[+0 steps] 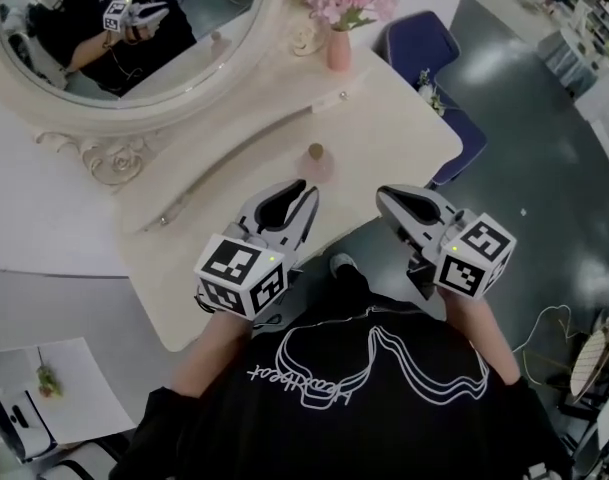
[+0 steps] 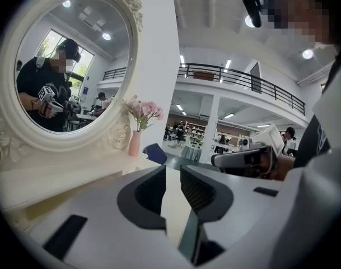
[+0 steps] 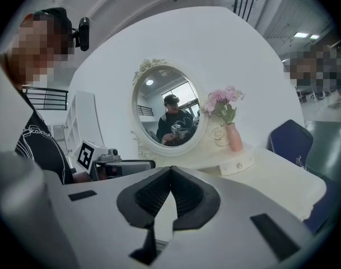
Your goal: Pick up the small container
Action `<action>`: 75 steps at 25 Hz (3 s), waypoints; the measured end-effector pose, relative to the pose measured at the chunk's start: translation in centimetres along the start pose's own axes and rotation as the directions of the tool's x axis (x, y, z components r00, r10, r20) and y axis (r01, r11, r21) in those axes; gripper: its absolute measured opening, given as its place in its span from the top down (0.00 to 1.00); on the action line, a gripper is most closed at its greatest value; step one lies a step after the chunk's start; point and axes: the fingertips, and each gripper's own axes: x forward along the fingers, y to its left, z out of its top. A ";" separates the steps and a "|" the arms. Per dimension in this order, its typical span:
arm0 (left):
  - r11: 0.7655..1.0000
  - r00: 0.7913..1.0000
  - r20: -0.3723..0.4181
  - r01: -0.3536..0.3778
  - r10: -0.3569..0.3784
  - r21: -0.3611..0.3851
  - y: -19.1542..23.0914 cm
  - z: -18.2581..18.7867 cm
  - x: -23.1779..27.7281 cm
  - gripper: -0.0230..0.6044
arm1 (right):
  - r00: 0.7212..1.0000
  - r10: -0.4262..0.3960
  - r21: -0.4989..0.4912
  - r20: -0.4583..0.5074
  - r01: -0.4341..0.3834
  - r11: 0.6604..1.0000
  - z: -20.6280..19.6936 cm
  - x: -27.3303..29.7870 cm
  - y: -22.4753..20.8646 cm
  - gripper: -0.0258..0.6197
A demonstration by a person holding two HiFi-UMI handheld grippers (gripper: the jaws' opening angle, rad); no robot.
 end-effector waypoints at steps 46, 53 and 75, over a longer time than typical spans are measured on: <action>0.979 0.974 -0.186 -0.094 0.128 0.182 10.9 -11.2 13.8 0.74 | 0.994 -0.003 0.204 -0.108 0.025 0.979 -3.4 4.3 -12.4 0.95; 0.980 0.978 -0.171 -0.091 0.122 0.179 11.0 -11.2 13.7 0.75 | 0.994 -0.010 0.210 -0.109 0.033 0.977 -3.9 4.0 -12.2 0.95; 0.992 0.981 -0.156 -0.105 0.115 0.074 9.3 -7.4 10.7 0.75 | 0.996 -0.040 0.184 -0.080 0.054 0.981 -3.6 2.4 -10.8 0.95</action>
